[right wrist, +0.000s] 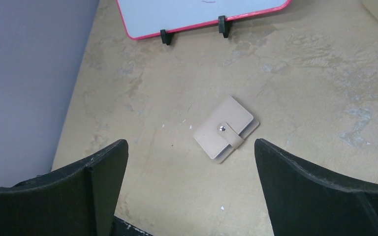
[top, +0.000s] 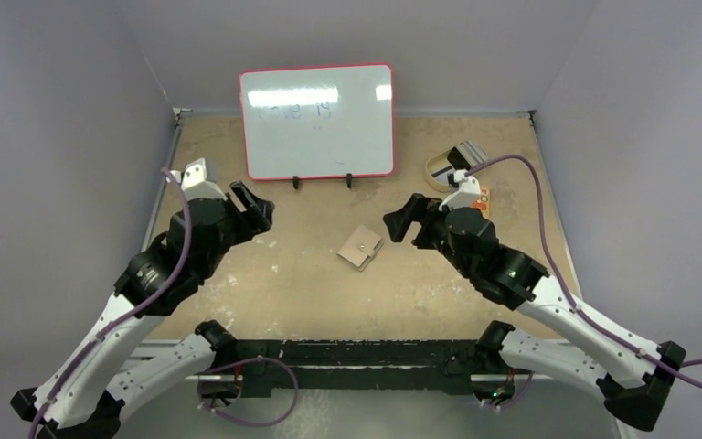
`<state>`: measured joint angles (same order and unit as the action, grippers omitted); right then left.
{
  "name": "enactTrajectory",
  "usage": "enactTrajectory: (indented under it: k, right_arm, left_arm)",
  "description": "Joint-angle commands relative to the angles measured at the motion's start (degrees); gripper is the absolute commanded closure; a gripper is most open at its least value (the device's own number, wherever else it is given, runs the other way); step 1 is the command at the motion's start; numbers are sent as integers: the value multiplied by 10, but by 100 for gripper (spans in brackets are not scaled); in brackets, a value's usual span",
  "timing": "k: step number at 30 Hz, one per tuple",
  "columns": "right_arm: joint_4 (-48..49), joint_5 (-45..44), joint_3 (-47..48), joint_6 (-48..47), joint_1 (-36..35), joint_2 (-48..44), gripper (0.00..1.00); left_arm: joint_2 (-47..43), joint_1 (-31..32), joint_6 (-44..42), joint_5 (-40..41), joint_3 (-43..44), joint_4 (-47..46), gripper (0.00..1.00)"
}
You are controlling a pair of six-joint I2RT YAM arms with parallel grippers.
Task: Put the credit cards into the card holder
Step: Reset both arms
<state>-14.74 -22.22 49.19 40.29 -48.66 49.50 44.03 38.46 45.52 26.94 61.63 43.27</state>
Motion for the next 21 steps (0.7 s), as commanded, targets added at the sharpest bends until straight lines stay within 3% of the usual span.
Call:
enactTrajectory:
  k: [1, 21]
  right_arm:
    - [-6, -37, -15, 26, 1, -28, 1]
    - [-9, -19, -12, 35, 2, -26, 1]
  left_arm:
    - [-34, 3, -18, -5, -7, 10, 33]
    - [-64, 3, -17, -21, -43, -15, 27]
